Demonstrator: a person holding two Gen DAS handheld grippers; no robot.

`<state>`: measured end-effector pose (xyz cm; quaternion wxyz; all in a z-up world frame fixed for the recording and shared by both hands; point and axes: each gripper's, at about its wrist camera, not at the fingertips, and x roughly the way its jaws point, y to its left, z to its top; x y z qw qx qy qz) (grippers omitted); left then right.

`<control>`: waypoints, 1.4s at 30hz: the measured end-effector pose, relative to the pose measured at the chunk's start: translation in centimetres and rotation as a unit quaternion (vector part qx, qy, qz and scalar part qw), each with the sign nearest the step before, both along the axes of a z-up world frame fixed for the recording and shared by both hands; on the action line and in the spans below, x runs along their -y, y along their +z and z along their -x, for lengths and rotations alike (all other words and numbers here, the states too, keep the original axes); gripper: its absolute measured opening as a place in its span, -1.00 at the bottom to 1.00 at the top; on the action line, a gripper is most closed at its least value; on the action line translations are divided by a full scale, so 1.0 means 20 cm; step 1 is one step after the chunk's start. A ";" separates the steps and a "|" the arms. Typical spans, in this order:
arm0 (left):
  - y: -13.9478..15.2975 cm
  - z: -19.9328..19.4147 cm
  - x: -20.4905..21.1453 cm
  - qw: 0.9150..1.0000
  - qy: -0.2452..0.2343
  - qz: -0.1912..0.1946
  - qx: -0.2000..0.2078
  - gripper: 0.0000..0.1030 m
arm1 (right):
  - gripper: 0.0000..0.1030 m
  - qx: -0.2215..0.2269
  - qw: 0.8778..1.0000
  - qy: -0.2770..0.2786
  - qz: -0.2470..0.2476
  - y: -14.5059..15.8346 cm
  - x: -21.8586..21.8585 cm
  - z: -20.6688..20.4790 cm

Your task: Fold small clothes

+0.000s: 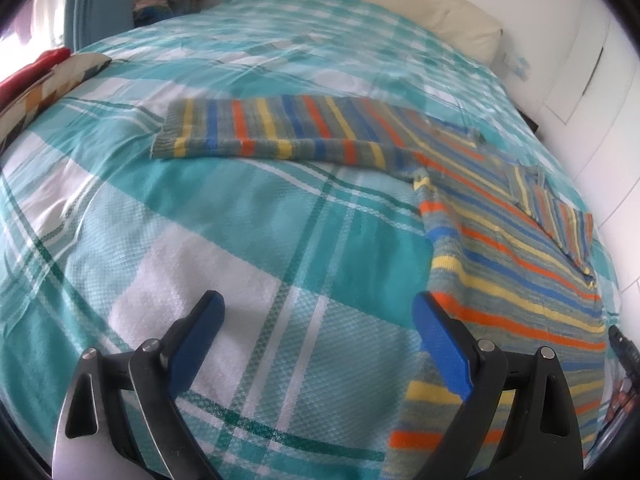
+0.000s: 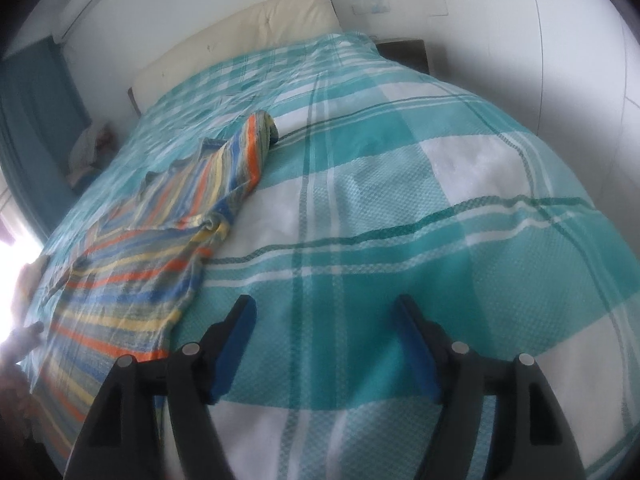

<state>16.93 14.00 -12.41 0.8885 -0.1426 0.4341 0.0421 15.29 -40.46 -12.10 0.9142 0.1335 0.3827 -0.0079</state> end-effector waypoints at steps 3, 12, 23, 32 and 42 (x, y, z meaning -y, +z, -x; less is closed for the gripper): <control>0.00 0.00 0.00 1.000 0.000 0.002 0.000 0.86 | 0.40 0.008 1.000 -0.001 -0.010 -0.02 0.01 0.01; 0.00 0.01 0.01 1.000 -0.005 0.006 -0.002 0.86 | 0.49 0.009 1.000 0.004 -0.001 -0.03 0.00 0.02; -0.02 0.01 0.03 1.000 -0.009 -0.010 -0.012 0.88 | 0.52 0.009 1.000 0.005 -0.003 -0.03 -0.01 0.01; 0.00 0.03 -0.01 1.000 0.002 0.016 -0.003 0.88 | 0.55 0.007 1.000 0.006 0.003 -0.04 -0.02 0.00; 0.25 0.02 -0.58 0.987 0.050 0.149 0.033 0.88 | 0.59 0.004 1.000 0.010 0.011 -0.04 -0.04 0.00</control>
